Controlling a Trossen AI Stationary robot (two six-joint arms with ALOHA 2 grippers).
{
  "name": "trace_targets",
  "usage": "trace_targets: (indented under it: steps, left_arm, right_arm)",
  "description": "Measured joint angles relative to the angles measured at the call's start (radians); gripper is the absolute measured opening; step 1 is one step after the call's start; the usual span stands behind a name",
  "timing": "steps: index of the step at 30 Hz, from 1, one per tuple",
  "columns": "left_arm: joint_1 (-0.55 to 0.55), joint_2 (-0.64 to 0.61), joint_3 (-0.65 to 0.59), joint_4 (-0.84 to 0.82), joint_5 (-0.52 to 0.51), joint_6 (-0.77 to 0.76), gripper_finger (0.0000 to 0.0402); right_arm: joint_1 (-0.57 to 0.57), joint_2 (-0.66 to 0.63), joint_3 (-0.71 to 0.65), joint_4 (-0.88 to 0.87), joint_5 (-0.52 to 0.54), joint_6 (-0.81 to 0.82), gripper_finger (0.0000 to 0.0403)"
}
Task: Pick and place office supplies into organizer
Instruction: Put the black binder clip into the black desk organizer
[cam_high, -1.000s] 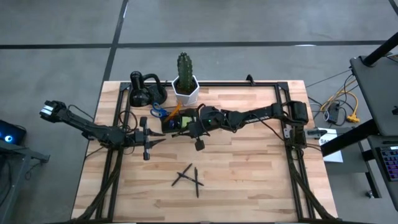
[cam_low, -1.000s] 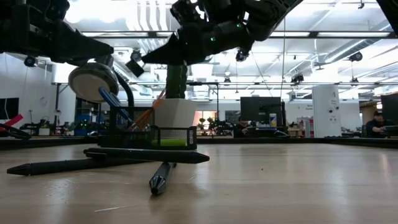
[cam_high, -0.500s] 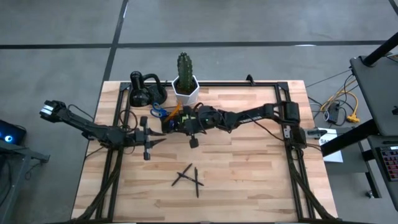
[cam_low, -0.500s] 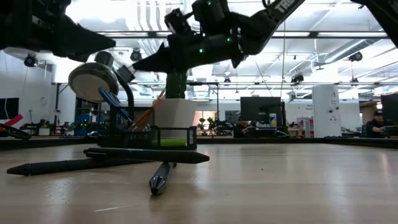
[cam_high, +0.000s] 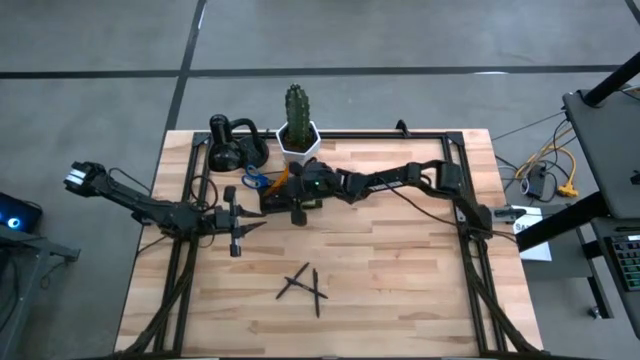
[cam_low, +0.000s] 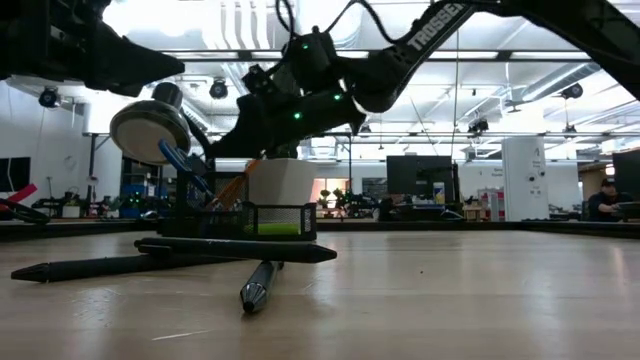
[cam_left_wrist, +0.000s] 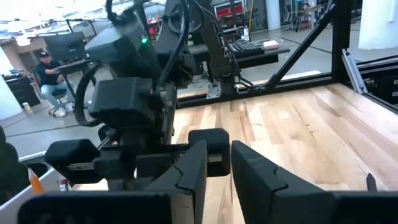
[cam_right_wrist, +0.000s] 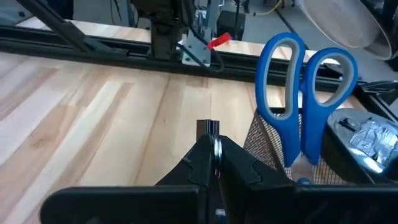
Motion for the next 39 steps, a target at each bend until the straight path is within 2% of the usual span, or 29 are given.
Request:
trace_targets:
  steps: [8,21,25,39]
  left_arm:
    - [0.000,0.000,0.000,0.000,0.000,0.000,0.0059]
    - [0.000,0.000,-0.002,0.000,0.000,-0.001,0.0059]
    - [0.000,0.000,-0.002,0.000,0.000,-0.001,0.0059]
    - [0.000,0.000,-0.002,-0.001,0.000,-0.001,0.0059]
  right_arm:
    - [0.004,0.049,0.097,-0.168,0.028,-0.025,0.0008]
    - [0.020,0.048,0.099,-0.182,0.033,-0.082,0.0008]
    - [0.025,0.048,0.099,-0.181,0.080,-0.105,0.0008]
    - [0.025,0.048,0.099,-0.181,0.113,-0.100,0.0016]
